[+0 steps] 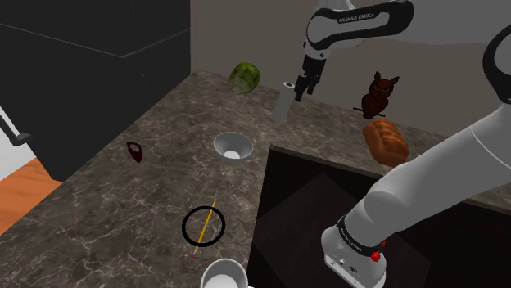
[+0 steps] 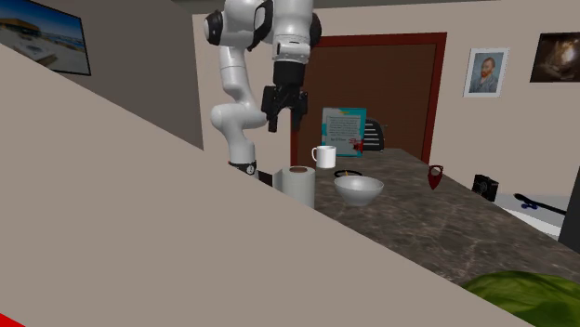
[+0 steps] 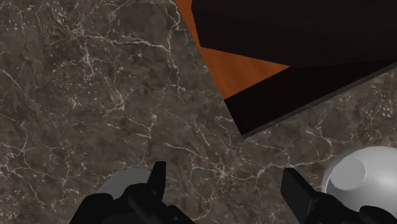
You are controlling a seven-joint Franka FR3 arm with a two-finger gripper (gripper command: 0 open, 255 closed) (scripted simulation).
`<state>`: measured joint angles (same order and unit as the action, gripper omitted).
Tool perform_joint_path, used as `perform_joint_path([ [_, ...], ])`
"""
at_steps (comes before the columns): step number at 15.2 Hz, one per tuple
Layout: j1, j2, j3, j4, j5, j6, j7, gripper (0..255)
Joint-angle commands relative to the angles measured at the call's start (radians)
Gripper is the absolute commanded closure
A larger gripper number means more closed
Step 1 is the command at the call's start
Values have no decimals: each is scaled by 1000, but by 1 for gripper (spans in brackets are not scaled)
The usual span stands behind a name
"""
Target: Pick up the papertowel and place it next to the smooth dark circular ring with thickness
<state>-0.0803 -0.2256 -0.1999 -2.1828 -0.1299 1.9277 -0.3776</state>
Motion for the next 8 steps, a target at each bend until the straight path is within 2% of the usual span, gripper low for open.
perform_joint_path([
  [1, -4, 58, -19, 47, 13, 28, -46, 0],
  [8, -30, 308, -65, 279, 105, 89, -212, 0],
])
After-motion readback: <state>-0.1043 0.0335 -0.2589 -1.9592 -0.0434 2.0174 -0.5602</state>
